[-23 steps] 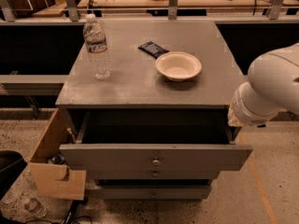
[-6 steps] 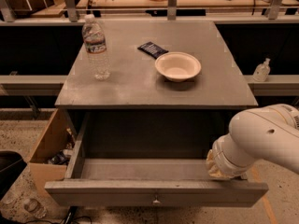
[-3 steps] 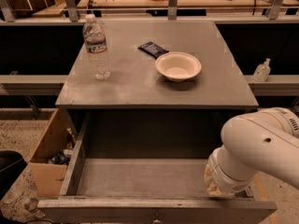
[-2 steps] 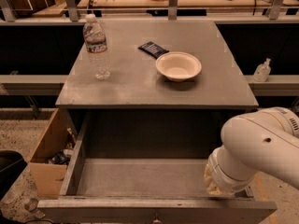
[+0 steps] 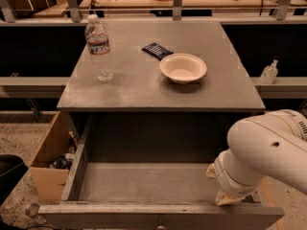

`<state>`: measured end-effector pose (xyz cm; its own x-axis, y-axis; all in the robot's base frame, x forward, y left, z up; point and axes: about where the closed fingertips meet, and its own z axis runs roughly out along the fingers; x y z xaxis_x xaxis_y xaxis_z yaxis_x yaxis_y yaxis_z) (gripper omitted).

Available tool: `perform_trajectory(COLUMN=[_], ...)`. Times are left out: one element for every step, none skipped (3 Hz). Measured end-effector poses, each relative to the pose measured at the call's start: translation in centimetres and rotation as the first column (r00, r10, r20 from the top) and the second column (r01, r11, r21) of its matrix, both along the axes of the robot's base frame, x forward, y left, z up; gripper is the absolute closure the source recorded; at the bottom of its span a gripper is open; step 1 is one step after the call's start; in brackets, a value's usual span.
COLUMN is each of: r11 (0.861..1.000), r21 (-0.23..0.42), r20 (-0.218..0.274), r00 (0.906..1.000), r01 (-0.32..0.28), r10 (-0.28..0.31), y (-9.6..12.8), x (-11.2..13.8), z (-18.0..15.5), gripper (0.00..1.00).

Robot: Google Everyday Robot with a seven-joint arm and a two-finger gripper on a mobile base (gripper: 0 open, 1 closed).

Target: Open top drawer

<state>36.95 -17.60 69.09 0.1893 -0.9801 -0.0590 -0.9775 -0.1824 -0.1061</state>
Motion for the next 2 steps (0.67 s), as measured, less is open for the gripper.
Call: perform_trajectory(r11=[1.0,1.0], r21=[-0.002,-0.002], r20=[0.003,0.003], r00=[1.0,1.0], r01=[0.0,0.0], r10=[0.0,0.0], y=[-0.03,-0.03], x=[-0.05,-0.05], z=[0.12,0.12], gripper=[0.0,0.0])
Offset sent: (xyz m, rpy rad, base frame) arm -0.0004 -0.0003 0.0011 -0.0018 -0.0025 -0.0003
